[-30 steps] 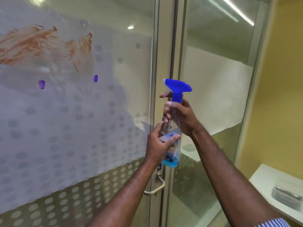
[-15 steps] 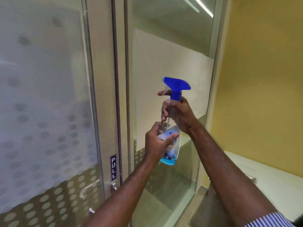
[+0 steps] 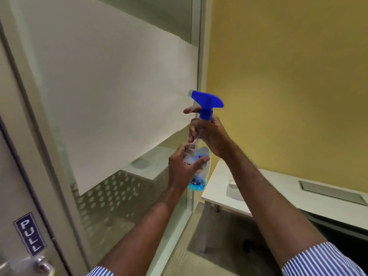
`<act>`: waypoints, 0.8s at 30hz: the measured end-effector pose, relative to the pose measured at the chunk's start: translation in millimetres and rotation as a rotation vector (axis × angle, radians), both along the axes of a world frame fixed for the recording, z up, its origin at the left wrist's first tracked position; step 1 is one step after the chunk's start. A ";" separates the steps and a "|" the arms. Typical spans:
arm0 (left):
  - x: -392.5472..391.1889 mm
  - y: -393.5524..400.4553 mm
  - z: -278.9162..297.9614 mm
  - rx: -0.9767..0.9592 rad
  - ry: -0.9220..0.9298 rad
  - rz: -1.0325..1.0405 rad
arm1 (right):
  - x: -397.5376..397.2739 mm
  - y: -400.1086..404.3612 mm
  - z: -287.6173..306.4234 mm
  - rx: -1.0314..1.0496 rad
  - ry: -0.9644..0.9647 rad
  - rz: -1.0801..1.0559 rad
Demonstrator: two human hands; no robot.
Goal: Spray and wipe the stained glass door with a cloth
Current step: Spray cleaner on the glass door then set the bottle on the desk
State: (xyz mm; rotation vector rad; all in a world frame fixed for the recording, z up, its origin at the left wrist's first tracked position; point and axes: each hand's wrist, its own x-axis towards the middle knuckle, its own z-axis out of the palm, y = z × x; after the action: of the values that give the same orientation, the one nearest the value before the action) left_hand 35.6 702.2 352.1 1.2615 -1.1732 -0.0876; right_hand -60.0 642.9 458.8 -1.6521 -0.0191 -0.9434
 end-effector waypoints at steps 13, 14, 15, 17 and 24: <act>-49.8 -182.8 -44.3 -0.006 0.000 -0.243 | -59.8 -165.6 -43.0 -0.017 0.075 -0.270; -51.1 -202.6 -45.7 0.013 0.003 -0.259 | -61.6 -181.8 -43.8 -0.026 0.088 -0.292; -52.5 -221.4 -45.9 0.038 0.004 -0.276 | -62.8 -198.1 -43.7 -0.031 0.101 -0.311; -54.0 -260.1 -44.3 0.089 0.010 -0.306 | -64.0 -233.3 -42.7 -0.034 0.121 -0.351; -50.0 -373.9 -43.3 0.212 0.191 -0.552 | -66.2 -344.8 -45.0 -0.015 0.178 -0.501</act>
State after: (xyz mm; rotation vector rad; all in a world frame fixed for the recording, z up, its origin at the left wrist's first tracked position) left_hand -14.5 328.4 308.8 1.0501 -1.3390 -0.7406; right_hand -126.2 298.1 413.8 -1.7857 0.5311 -1.1619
